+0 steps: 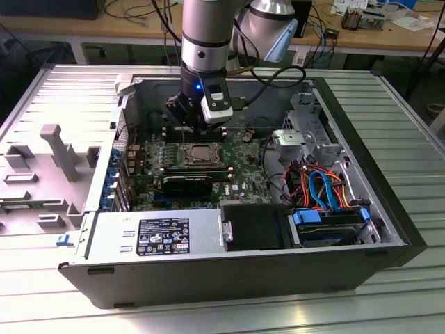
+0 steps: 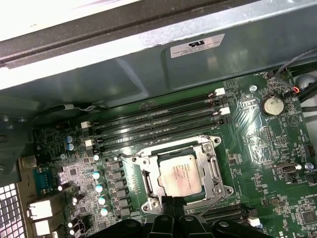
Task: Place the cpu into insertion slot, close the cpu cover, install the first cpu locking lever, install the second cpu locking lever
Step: 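Install the first cpu locking lever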
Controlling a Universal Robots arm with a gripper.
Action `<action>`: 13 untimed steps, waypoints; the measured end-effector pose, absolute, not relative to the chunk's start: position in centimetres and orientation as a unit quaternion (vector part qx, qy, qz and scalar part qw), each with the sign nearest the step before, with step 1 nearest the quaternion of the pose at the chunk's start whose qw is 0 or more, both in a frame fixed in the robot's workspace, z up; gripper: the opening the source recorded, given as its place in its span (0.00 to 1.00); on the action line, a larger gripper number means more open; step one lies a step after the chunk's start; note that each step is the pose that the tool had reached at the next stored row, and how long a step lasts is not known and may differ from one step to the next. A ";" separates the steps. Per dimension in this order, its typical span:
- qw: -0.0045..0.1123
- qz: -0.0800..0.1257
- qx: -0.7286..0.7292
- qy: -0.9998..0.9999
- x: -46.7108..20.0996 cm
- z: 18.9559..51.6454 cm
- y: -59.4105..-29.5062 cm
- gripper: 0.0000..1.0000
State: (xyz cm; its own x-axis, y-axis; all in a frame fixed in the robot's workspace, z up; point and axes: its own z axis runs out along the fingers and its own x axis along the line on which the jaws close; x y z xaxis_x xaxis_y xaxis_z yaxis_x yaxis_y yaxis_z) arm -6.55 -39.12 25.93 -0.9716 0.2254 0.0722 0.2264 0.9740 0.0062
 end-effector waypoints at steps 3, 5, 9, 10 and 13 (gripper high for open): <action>0.036 -0.008 -0.113 -0.993 -6.6 25.9 -39.1 0.11; 0.036 -0.008 -0.112 -0.993 -6.6 25.9 -39.1 0.11; 0.036 -0.008 -0.111 -0.993 -6.6 25.9 -39.1 0.11; 0.036 -0.008 -0.111 -0.993 -6.6 25.9 -39.1 0.11; 0.036 -0.008 -0.108 -0.993 -6.6 25.9 -39.1 0.11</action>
State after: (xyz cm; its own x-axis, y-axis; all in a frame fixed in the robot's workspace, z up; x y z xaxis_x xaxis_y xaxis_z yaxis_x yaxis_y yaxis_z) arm -6.56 -39.15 25.94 -0.9740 0.2145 0.0730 0.2157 0.9764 0.0090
